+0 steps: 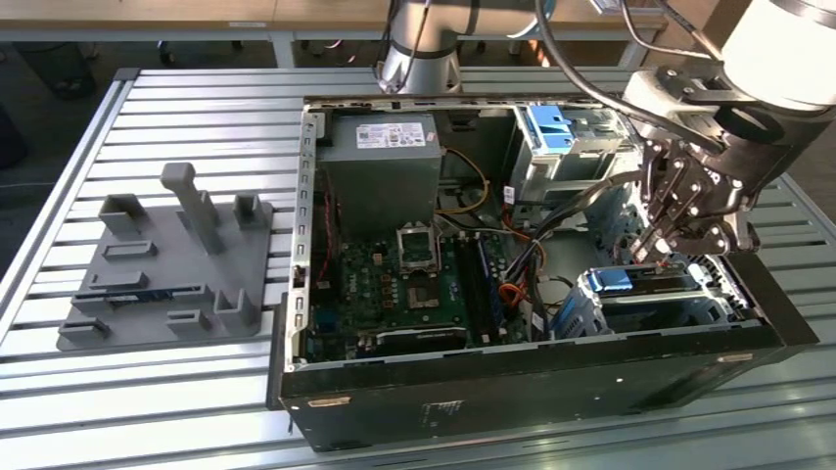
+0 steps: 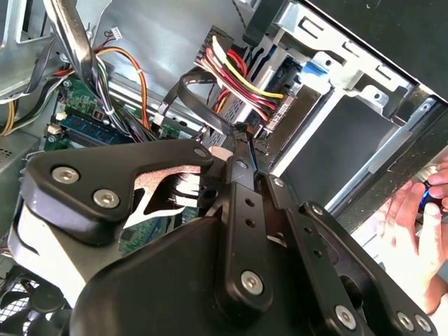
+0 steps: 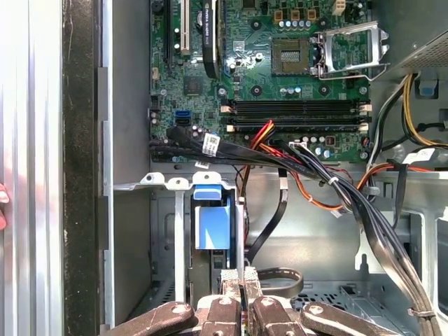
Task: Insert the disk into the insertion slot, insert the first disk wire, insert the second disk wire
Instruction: 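Insert the second disk wire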
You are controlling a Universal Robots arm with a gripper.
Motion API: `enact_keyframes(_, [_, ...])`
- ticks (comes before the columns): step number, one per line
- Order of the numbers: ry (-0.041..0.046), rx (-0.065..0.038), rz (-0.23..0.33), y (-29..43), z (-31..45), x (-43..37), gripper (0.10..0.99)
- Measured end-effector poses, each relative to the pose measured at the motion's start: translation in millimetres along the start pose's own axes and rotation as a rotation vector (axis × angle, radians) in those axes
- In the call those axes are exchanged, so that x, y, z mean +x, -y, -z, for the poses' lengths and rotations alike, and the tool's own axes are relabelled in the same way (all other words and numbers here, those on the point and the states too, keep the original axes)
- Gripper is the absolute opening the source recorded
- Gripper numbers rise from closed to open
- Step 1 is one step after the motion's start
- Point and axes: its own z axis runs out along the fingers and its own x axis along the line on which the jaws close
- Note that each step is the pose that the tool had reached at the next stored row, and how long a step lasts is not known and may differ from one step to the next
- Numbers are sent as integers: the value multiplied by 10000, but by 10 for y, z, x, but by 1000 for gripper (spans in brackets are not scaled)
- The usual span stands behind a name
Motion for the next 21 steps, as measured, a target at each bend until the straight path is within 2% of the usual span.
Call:
enact_keyframes(3, [38,-1,0,1,-1,36,145])
enact_keyframes(10, [53,-1,-10,2,-4,77,145])
enact_keyframes(21, [54,-3,-81,10,-14,83,145])
